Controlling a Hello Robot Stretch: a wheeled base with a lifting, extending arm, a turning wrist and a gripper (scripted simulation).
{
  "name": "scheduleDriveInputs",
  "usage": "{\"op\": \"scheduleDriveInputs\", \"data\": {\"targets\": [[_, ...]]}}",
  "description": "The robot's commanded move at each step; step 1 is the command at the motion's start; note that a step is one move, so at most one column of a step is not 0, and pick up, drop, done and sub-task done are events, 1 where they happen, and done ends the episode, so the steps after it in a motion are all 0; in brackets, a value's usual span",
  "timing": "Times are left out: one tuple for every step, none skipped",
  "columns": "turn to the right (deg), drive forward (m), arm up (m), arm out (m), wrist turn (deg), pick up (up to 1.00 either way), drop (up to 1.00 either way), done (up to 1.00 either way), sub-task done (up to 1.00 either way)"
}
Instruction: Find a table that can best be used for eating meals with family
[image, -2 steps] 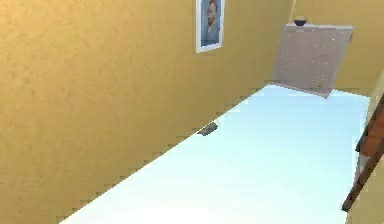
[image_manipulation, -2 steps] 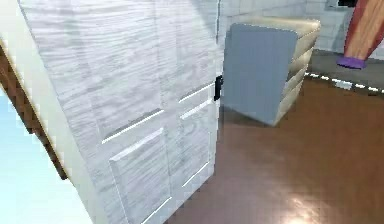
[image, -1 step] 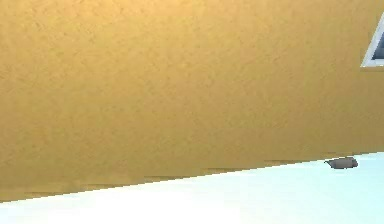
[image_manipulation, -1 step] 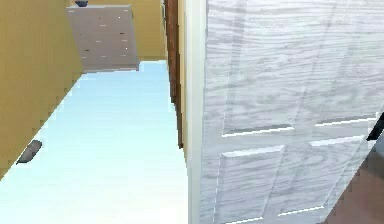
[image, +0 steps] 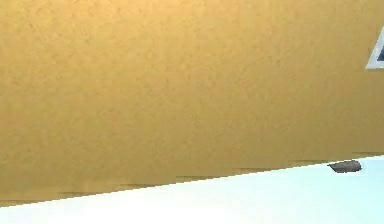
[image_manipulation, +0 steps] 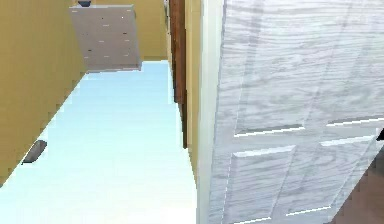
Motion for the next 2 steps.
{"op": "scheduleDriveInputs", "data": {"targets": [[33.0, 0.0, 0.0, 0.0, 0.0, 0.0, 0.0, 0.0, 0.0], [0.0, 0.45, 0.0, 0.0, 0.0, 0.0, 0.0, 0.0, 0.0]]}}
